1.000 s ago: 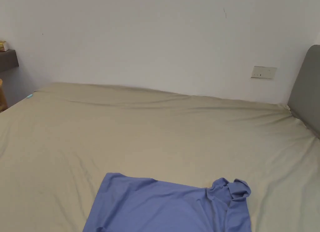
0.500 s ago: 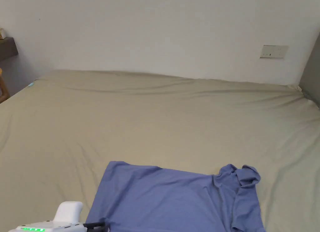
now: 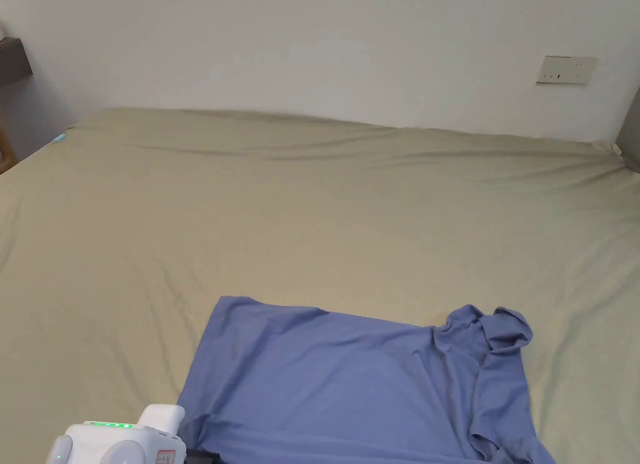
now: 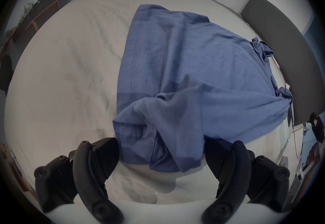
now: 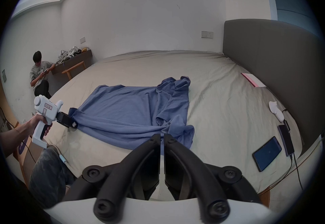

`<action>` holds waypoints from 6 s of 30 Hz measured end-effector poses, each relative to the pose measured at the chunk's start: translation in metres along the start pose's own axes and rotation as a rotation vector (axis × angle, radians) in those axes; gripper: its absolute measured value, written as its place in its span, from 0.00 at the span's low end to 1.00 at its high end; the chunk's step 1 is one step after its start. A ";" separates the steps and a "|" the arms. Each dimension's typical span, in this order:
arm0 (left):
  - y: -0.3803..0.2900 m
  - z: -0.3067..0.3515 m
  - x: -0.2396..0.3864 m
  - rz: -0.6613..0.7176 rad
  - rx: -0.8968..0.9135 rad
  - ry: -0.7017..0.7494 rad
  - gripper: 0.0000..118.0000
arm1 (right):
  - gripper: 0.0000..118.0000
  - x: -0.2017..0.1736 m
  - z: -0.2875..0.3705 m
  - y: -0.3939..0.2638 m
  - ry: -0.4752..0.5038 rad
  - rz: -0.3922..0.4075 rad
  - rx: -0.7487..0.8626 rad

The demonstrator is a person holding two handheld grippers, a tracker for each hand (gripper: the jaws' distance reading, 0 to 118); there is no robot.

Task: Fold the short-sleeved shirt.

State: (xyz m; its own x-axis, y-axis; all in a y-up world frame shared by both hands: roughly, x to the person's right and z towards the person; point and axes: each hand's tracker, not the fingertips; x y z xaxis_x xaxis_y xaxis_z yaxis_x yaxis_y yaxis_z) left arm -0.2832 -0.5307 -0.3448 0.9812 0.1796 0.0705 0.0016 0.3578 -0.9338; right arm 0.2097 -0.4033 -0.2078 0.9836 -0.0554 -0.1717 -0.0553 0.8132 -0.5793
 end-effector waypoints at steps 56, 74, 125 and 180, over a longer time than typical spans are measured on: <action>-0.119 0.059 -0.023 0.169 -0.035 -0.120 0.07 | 0.20 0.017 -0.056 -0.088 0.139 -0.062 -0.499; -0.135 0.070 -0.030 0.321 -0.014 -0.312 0.75 | 0.35 0.019 -0.046 -0.110 0.134 -0.011 -0.407; 0.096 0.021 0.004 -0.090 0.268 0.063 0.00 | 0.82 0.051 -0.099 0.053 -0.106 -0.020 -0.176; -0.136 0.144 -0.033 -0.449 0.300 -0.174 0.00 | 0.06 0.102 0.009 -0.041 0.277 -0.241 -0.448</action>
State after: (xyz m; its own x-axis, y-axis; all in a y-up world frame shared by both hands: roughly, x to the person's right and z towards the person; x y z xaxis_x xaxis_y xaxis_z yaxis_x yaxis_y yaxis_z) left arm -0.3433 -0.4537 -0.1700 0.8506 0.0890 0.5183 0.3317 0.6739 -0.6602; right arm 0.3142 -0.4371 -0.1950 0.8993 -0.4068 -0.1604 0.0378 0.4376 -0.8984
